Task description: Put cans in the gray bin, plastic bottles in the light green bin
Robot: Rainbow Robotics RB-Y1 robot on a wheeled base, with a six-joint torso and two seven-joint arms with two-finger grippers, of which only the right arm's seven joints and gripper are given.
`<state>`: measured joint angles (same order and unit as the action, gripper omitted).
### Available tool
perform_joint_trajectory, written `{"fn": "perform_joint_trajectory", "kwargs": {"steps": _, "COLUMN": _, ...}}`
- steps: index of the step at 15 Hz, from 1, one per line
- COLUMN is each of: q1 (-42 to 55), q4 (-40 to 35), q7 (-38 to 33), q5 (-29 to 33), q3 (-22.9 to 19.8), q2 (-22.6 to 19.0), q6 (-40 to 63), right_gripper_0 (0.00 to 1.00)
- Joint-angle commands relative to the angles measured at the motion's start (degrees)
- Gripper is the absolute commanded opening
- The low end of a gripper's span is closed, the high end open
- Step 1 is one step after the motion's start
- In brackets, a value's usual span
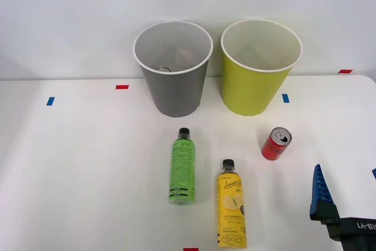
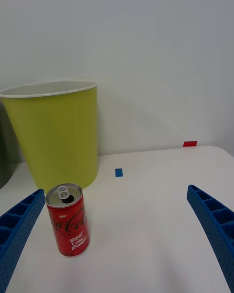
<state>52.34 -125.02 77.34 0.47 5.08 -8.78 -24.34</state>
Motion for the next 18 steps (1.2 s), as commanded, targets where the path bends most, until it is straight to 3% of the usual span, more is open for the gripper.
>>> {"fn": "perform_joint_trajectory", "kwargs": {"steps": 1, "q1": 0.4, "q4": 0.4, "q7": 0.2, "q5": 0.1, "q3": 0.6, "q2": 2.4, "q6": 0.1, "right_gripper_0": 1.0}}
{"fn": "perform_joint_trajectory", "kwargs": {"steps": 7, "q1": -2.2, "q4": 10.7, "q7": 0.8, "q5": 7.3, "q3": -1.0, "q2": 8.2, "q6": -8.2, "right_gripper_0": 1.0}}
{"fn": "perform_joint_trajectory", "kwargs": {"steps": 10, "q1": 0.1, "q4": 11.3, "q7": 8.5, "q5": 4.9, "q3": 2.1, "q2": 3.2, "q6": -8.6, "right_gripper_0": 1.0}}
{"fn": "perform_joint_trajectory", "kwargs": {"steps": 14, "q1": 1.6, "q4": 11.9, "q7": 20.6, "q5": -6.4, "q3": 9.5, "q2": -4.0, "q6": -8.5, "right_gripper_0": 1.0}}
{"fn": "perform_joint_trajectory", "kwargs": {"steps": 18, "q1": 1.6, "q4": 18.9, "q7": 23.3, "q5": -8.0, "q3": 11.5, "q2": -2.6, "q6": -14.5, "right_gripper_0": 1.0}}
